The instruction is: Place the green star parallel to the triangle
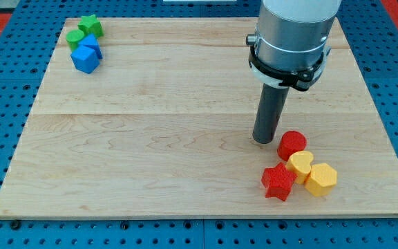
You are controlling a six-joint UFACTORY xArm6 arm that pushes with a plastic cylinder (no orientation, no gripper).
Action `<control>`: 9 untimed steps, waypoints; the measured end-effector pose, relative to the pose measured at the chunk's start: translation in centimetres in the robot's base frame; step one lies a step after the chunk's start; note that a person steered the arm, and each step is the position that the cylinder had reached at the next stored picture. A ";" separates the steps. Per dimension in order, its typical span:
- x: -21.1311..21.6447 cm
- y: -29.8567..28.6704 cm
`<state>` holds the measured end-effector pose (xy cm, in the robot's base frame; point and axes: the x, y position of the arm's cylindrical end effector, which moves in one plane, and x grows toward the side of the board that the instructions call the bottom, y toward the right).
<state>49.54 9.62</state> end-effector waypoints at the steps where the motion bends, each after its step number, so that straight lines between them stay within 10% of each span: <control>1: 0.0 0.0; 4: -9.9 -1.7; 7: -8.8 -39.6; 9: -13.9 -40.1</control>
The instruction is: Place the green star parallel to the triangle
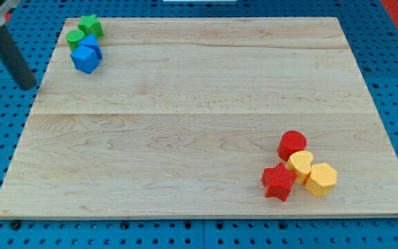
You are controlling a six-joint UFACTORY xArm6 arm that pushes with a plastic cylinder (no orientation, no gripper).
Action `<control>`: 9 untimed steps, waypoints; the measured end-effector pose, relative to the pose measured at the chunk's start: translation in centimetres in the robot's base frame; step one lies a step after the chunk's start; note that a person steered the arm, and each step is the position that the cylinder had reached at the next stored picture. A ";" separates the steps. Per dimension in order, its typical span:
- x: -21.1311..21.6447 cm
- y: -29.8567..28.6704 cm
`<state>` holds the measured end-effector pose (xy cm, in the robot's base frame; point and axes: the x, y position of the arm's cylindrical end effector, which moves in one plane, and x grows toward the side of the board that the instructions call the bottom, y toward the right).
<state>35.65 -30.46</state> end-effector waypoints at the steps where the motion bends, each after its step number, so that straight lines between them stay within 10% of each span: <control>1: -7.8 0.0; 4: -16.3 1.6; 8: -6.9 12.6; 9: -10.9 14.6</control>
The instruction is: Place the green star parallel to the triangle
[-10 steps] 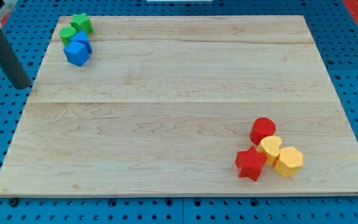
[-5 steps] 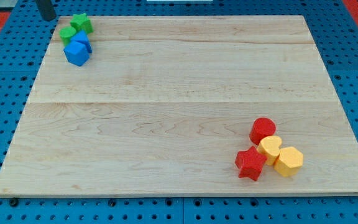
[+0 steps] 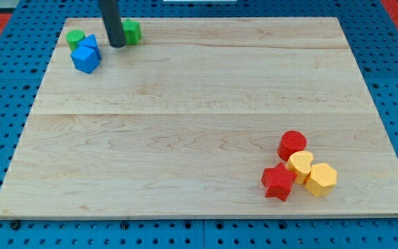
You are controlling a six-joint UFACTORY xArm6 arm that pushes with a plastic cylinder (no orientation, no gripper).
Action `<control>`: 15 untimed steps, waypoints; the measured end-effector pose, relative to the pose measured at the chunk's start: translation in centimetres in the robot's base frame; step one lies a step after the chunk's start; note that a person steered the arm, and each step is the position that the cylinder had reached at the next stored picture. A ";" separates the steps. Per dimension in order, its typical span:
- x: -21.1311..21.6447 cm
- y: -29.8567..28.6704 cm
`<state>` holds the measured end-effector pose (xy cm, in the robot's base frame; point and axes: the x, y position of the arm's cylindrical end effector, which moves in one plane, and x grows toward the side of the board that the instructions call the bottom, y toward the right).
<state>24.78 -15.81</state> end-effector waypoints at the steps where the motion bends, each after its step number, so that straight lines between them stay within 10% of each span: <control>1: -0.8 -3.6; 4: 8.2 0.2; 6: -4.4 10.5; 10: -4.7 5.3; 12: 2.5 5.6; 15: -5.4 7.4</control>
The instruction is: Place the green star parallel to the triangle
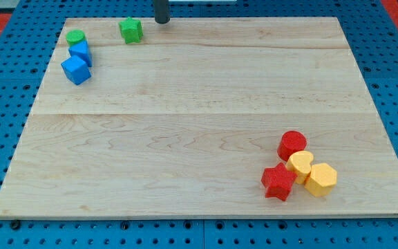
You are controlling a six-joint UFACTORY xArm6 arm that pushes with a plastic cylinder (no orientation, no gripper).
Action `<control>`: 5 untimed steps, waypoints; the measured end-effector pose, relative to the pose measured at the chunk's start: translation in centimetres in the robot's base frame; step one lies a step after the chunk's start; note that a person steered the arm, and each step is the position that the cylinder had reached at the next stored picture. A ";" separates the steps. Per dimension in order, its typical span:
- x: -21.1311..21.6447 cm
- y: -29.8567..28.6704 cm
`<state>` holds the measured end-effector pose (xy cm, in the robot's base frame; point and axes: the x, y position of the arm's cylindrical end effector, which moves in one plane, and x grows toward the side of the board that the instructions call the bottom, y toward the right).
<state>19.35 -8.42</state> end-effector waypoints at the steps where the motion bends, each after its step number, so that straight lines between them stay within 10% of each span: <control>1: 0.0 -2.0; 5: 4.8 -5.3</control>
<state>24.18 -13.70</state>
